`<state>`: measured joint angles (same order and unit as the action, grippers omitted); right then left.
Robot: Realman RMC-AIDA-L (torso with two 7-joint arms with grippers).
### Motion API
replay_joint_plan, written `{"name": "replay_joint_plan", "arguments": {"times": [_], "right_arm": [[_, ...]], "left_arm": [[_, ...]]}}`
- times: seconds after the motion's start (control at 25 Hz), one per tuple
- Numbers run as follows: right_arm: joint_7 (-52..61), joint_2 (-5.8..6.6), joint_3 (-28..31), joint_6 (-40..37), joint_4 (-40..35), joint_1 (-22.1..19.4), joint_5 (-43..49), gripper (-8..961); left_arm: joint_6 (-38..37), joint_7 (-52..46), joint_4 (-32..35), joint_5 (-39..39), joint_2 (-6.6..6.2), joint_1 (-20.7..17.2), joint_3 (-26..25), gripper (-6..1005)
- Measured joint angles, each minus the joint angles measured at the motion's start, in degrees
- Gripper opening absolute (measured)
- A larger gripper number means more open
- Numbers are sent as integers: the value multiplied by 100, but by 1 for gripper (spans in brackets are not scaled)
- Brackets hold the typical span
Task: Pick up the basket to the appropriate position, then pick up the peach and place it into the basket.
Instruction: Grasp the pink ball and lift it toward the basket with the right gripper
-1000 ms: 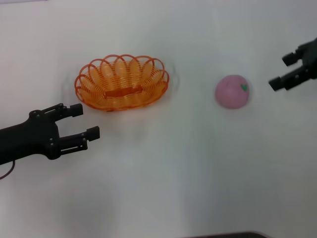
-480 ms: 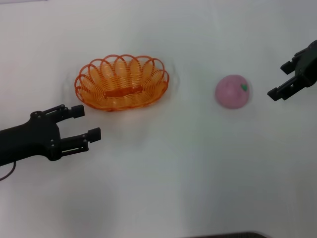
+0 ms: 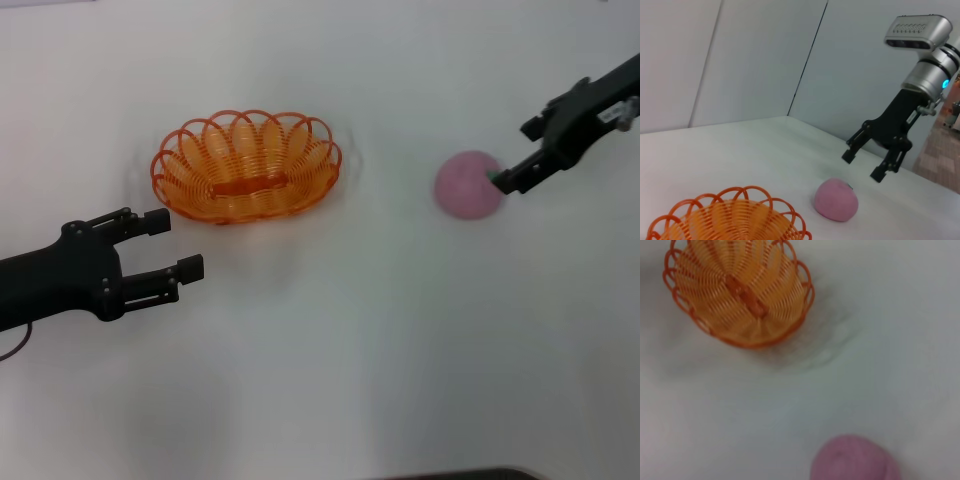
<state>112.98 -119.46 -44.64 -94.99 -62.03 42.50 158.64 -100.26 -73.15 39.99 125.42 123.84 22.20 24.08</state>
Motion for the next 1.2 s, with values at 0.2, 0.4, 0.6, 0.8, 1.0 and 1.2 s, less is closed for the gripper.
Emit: {"name": "replay_joint_plan", "arguments": {"times": [0.2,0.4,0.6,0.8,1.0,1.2], "right_arm": [[-39,1,-228,629,577,25,-448,945],[-89,-6,-484,980,879,54,-660,945],[-55,-7,-612,1053,962,110,-691,946],[-31,-7,-633,1055,977,113,-700,946],[71,8,-723,1032,967,158,-665,946],[389,78,-1201,997,892,209,-564,946]], "left_arm": [[-80,18,-10,-37,4,-9,0,827],[-88,25,-67,-15,5,11,0,827],[-91,32,-77,2,-5,21,0,826],[-94,34,-69,17,-10,14,0,826],[-100,37,-62,18,-10,5,0,826],[-75,38,-65,19,-10,21,38,824]]}}
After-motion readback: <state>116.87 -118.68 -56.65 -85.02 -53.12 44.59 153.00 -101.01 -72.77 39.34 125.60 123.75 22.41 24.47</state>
